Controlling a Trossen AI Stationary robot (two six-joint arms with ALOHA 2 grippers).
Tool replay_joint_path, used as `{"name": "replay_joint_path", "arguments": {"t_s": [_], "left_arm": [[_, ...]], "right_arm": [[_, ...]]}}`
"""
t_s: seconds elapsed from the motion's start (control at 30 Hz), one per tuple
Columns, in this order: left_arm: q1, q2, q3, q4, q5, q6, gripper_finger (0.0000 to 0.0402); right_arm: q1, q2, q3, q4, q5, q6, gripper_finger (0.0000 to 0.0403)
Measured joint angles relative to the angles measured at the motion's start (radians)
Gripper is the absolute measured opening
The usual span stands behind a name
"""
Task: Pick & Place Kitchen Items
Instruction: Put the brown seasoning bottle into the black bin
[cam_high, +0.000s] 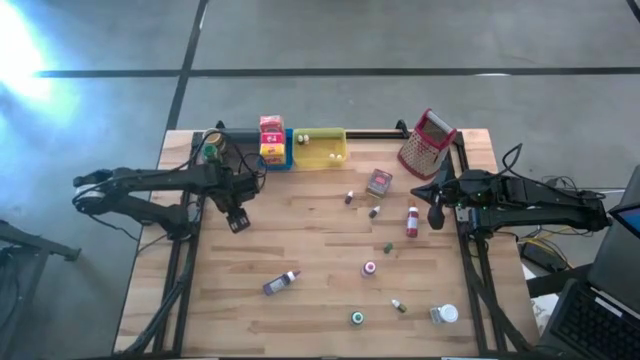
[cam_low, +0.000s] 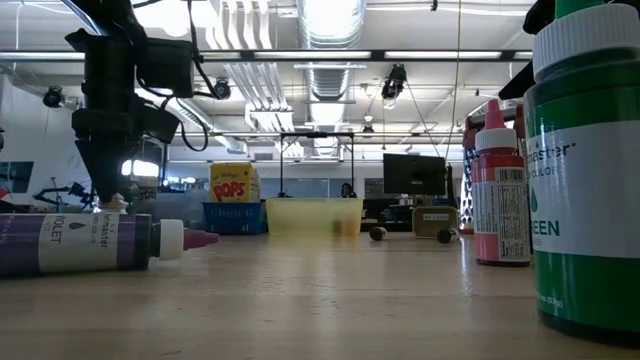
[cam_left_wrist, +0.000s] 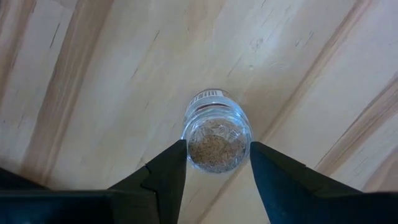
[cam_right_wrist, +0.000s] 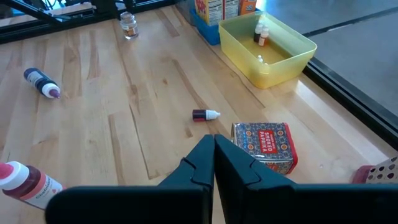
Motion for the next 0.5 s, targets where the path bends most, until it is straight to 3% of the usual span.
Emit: {"name": "replay_joint_path", "arguments": {"t_s": [0.5], "left_arm": [[0.0, -0.002, 0.001, -0.01, -0.002, -0.005, 0.0222]], "right_arm": [[0.0, 0.0, 0.0, 0.0, 0.0, 0.0, 0.0008]]}}
